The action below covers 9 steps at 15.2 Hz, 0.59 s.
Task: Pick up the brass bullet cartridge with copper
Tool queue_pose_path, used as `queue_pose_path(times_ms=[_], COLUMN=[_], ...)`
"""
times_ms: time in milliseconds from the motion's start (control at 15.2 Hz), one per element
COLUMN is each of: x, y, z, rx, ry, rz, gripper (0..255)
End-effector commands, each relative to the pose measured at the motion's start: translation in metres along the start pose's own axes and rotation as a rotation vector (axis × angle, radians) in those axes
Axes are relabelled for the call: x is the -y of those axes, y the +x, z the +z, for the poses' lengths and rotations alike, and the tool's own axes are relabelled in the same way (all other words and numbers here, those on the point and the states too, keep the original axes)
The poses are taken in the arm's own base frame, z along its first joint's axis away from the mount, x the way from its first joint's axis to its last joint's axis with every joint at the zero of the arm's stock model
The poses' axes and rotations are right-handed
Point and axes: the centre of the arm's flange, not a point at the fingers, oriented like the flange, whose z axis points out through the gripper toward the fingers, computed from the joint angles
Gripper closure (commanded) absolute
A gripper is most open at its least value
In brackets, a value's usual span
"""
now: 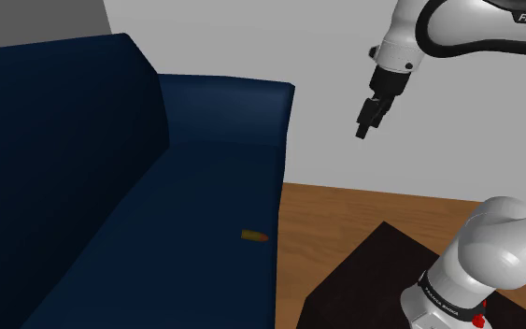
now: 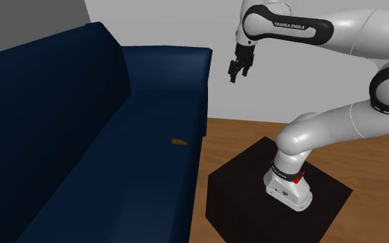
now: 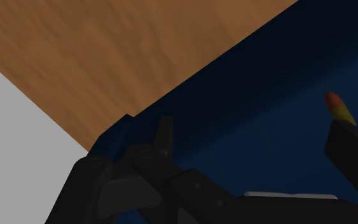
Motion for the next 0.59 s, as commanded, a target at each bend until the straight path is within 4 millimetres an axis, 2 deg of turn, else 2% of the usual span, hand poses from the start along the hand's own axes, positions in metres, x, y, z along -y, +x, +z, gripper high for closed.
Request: queue_pose_path(times_ms=[0, 528], x=[0.0, 0.048], y=[0.0, 0.044], z=[0.0, 0.079], rx=[0.0, -0.014], ry=[0.0, 0.028], rz=[0.0, -0.159], gripper=[0, 0])
